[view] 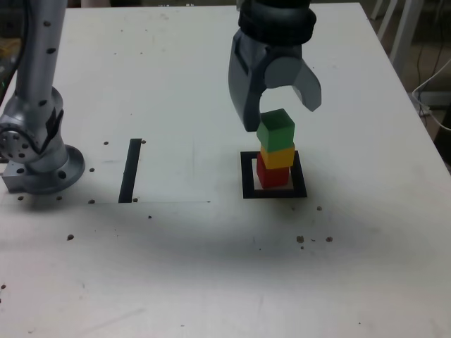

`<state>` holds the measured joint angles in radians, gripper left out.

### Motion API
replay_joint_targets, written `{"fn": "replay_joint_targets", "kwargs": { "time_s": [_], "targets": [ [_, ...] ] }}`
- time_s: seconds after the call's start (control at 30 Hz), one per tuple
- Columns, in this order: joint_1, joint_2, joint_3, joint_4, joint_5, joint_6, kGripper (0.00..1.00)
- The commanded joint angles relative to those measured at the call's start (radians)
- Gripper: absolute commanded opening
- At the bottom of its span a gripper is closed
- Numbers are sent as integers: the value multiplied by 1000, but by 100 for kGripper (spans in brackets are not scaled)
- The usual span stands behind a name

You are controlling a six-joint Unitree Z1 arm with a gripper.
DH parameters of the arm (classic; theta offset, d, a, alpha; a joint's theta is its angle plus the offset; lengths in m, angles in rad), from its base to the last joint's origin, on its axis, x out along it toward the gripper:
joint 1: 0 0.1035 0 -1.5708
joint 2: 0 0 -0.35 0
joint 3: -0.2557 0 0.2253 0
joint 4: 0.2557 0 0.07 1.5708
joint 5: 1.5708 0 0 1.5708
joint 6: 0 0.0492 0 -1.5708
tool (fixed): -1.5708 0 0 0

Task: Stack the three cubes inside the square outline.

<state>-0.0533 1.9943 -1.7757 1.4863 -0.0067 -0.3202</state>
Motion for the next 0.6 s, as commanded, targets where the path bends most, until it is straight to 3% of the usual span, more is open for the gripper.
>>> {"fn": "replay_joint_targets", "kwargs": {
  "time_s": [0.0,0.33,0.57],
  "targets": [
    [-2,-7,-1,1,1,-1,99],
    [-9,-28,18,-16,16,6,99],
    [-19,-147,89,2,16,4,99]
  ]
}}
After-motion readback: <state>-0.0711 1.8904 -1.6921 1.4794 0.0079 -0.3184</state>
